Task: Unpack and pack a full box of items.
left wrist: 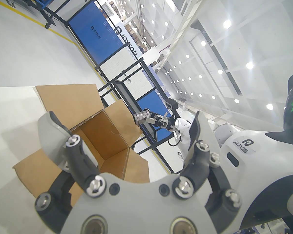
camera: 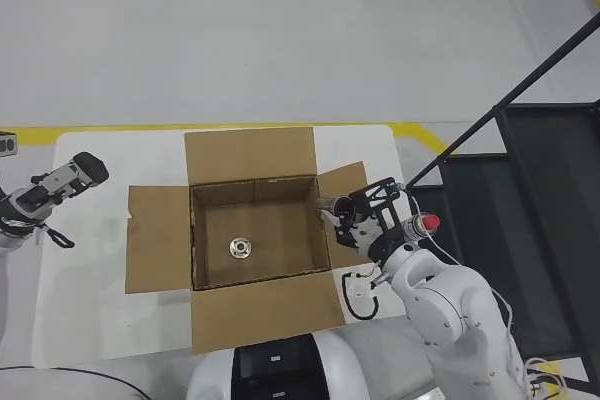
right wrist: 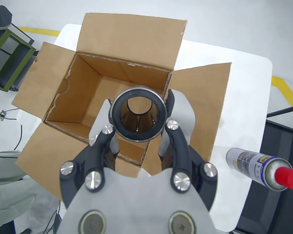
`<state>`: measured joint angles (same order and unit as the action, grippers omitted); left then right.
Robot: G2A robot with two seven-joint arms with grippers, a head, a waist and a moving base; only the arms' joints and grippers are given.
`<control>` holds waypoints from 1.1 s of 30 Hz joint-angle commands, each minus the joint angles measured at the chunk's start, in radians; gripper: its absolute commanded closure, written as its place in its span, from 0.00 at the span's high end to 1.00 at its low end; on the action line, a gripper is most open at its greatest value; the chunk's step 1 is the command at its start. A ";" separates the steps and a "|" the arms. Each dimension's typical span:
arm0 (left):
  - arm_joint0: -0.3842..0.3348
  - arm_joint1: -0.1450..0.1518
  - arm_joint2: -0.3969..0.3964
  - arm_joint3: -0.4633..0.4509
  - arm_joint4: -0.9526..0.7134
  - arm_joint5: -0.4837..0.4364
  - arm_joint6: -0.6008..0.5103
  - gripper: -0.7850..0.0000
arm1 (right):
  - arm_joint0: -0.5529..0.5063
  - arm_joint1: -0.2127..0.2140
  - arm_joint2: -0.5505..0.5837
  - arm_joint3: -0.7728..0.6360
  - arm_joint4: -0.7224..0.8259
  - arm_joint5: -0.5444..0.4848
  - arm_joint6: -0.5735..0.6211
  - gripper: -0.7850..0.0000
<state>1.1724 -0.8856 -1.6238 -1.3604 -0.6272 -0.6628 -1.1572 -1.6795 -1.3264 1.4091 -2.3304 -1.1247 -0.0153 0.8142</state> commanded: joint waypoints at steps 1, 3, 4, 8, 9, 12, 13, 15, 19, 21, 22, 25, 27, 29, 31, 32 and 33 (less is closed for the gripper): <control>0.000 0.000 0.000 0.000 0.000 0.000 0.000 1.00 | 0.000 0.000 0.000 0.000 0.000 0.000 0.000 0.00; 0.000 0.000 0.000 0.000 0.000 0.000 0.000 1.00 | 0.000 0.000 0.000 0.000 0.000 0.000 0.000 0.00; 0.000 0.000 0.000 0.000 0.000 0.000 0.000 1.00 | 0.000 0.000 0.000 0.000 0.000 0.000 0.000 0.00; 0.000 0.000 0.000 0.000 0.000 0.000 0.000 1.00 | 0.000 0.000 0.000 0.000 0.000 0.000 0.000 0.00; 0.000 0.000 0.000 0.000 0.000 0.000 0.000 1.00 | 0.000 0.000 0.000 0.000 0.000 0.000 0.000 0.00; 0.000 0.000 0.000 0.000 0.000 0.000 0.000 1.00 | 0.000 0.000 0.000 0.000 0.000 0.000 0.000 0.00; 0.000 0.000 0.000 0.000 0.000 0.000 0.000 1.00 | 0.000 0.000 0.000 0.000 0.000 0.000 0.000 0.00; 0.000 0.000 0.000 0.000 0.000 0.000 0.000 1.00 | 0.000 0.000 0.000 0.000 0.000 0.000 0.000 0.00; 0.000 0.000 0.000 0.000 0.000 0.000 0.000 1.00 | 0.000 0.000 0.000 0.000 0.000 0.000 0.000 0.00; 0.000 0.000 0.000 0.000 0.000 0.000 0.000 1.00 | -0.001 0.001 0.016 0.007 0.012 0.003 -0.018 0.00; 0.000 0.000 0.000 0.000 0.000 0.000 0.000 1.00 | -0.003 0.002 0.036 0.008 0.032 0.007 -0.023 0.00; 0.000 0.000 0.000 0.000 0.000 0.000 0.000 1.00 | -0.016 0.007 0.118 -0.005 0.101 -0.009 -0.014 0.00; 0.000 0.000 0.000 0.000 0.000 0.000 0.000 1.00 | -0.033 0.010 0.188 -0.020 0.173 -0.018 -0.006 0.00; 0.000 0.000 0.000 0.000 0.000 0.000 0.000 1.00 | -0.050 0.015 0.262 -0.020 0.241 -0.047 0.002 0.00; 0.000 0.000 0.000 0.000 0.000 0.000 0.000 1.00 | -0.074 0.019 0.339 -0.020 0.293 -0.072 0.007 0.00; 0.000 0.000 0.000 0.000 0.000 0.000 0.000 1.00 | -0.090 0.021 0.376 -0.020 0.314 -0.084 0.010 0.00; 0.000 0.000 0.000 0.000 0.000 0.000 0.000 1.00 | -0.107 0.022 0.411 -0.020 0.335 -0.093 0.010 0.00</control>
<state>1.1724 -0.8856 -1.6238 -1.3604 -0.6272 -0.6628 -1.1572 -1.7686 -1.3056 1.7739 -2.3500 -0.8139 -0.0989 0.8235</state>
